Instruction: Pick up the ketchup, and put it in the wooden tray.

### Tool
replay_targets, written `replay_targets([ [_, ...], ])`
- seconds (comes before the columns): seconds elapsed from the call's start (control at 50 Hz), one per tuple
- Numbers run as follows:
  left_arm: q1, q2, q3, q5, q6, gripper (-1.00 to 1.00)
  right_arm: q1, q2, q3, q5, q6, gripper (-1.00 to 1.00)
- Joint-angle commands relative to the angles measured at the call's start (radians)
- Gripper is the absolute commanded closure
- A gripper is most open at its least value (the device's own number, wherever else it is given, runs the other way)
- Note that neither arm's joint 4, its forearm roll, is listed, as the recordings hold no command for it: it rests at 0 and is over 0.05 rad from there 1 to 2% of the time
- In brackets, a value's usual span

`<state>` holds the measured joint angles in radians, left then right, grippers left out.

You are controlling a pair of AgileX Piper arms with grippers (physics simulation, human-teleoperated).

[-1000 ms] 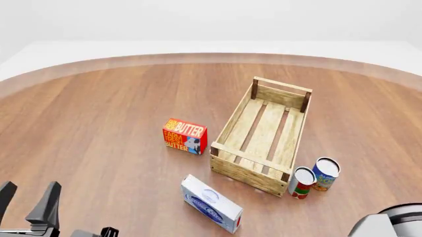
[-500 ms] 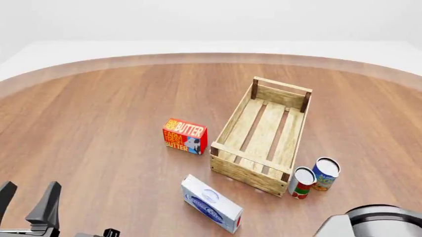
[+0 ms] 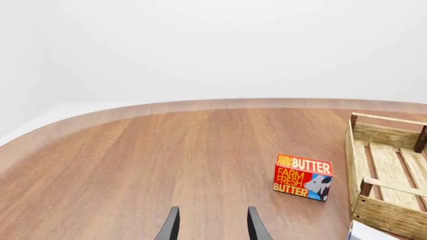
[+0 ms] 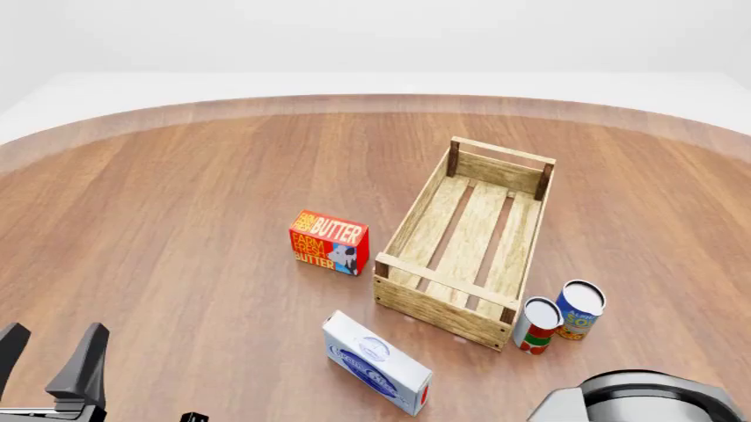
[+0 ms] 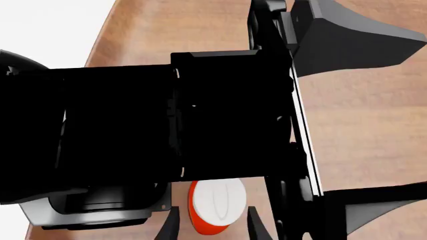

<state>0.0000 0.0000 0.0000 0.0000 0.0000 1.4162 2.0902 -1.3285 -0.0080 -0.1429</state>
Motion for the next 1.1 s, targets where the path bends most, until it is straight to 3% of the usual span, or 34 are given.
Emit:
replay_targets([
  [0.02,0.000,0.000,0.000,0.000,0.000,-1.00,-0.004,0.024,-0.005,-0.009,-0.011,1.00],
  [0.24,0.000,0.000,0.000,0.000,0.000,-1.00,-0.005,0.008,0.026,-0.028,-0.010,1.00],
  [0.58,0.000,0.000,0.000,0.000,0.000,-1.00,-0.022,-0.084,0.195,-0.121,-0.015,1.00],
  [1.1,0.000,0.000,0.000,0.000,0.000,-1.00,-0.160,-0.238,0.418,-0.208,-0.033,1.00],
])
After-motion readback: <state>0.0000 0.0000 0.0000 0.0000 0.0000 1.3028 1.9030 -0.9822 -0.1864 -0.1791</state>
